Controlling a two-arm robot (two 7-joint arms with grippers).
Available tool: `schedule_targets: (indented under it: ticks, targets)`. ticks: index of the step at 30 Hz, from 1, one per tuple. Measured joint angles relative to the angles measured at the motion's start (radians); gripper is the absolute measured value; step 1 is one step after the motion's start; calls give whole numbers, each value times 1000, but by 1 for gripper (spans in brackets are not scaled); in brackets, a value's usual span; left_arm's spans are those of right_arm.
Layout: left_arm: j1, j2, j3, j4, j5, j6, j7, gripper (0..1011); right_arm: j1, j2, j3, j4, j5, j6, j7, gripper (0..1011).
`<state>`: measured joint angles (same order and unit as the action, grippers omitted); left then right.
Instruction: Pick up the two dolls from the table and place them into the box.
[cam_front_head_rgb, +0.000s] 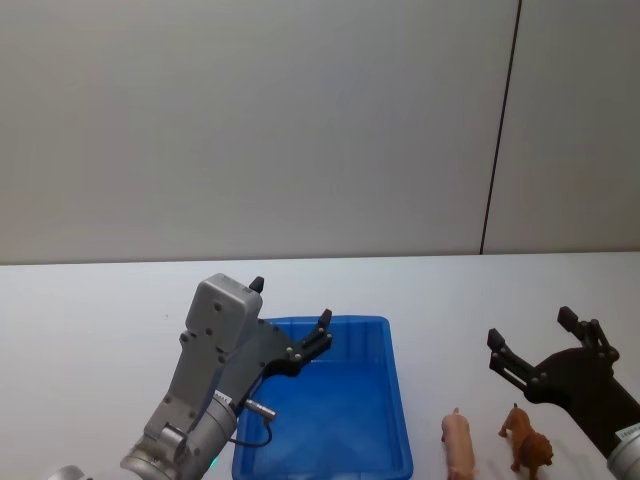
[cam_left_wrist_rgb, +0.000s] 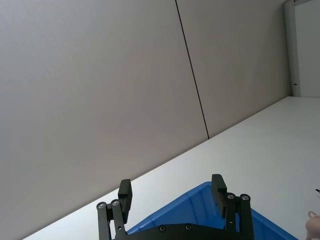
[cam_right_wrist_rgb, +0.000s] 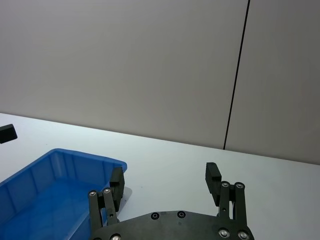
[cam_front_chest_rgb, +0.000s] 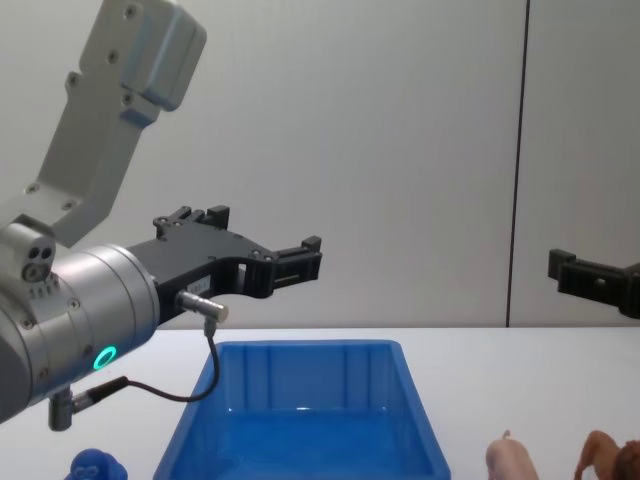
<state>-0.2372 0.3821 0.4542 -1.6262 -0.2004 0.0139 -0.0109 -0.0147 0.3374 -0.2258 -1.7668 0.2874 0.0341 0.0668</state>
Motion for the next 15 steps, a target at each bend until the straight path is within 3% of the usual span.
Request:
schedule_targets:
  ticks: [15]
  targets:
    - [0,0,0,0,0,0,0,1001,0,0,0,0,0,0,0,1001]
